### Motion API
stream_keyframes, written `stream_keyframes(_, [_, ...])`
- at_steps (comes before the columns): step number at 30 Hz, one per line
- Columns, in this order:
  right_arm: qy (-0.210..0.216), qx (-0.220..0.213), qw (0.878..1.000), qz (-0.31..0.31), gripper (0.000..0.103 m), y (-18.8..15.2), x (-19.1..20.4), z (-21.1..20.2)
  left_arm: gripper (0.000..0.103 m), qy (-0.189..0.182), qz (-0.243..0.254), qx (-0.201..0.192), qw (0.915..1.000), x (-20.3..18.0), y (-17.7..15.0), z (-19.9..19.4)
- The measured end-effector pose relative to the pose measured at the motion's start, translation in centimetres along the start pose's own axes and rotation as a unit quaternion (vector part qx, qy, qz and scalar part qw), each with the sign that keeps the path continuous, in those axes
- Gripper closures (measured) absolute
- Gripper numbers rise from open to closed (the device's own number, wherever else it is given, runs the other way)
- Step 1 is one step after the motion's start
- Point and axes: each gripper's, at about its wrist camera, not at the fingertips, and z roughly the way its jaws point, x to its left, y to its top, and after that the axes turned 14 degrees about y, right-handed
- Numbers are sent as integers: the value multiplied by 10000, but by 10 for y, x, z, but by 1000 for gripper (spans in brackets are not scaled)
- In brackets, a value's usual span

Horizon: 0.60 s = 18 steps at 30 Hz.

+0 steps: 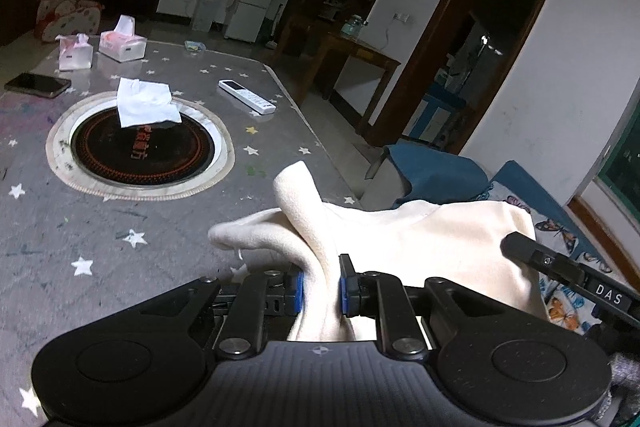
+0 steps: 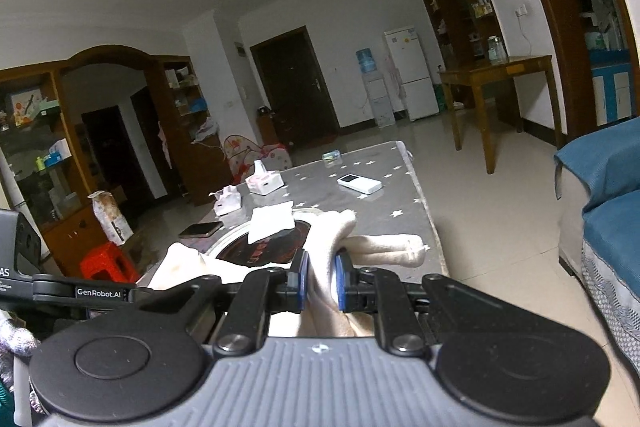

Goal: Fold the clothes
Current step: 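Lower the folded edge onto the bundle and open both grippers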

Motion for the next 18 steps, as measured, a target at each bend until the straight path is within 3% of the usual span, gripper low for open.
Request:
stream_keyframes(11, [-75, 162, 9998, 131, 90, -7, -19, 20, 86, 188, 15, 209, 9996, 3, 0, 26])
stream_keyframes(18, [-311, 644, 9970, 290, 90, -35, -38, 37, 85, 282, -19, 783, 9965, 15, -21, 58])
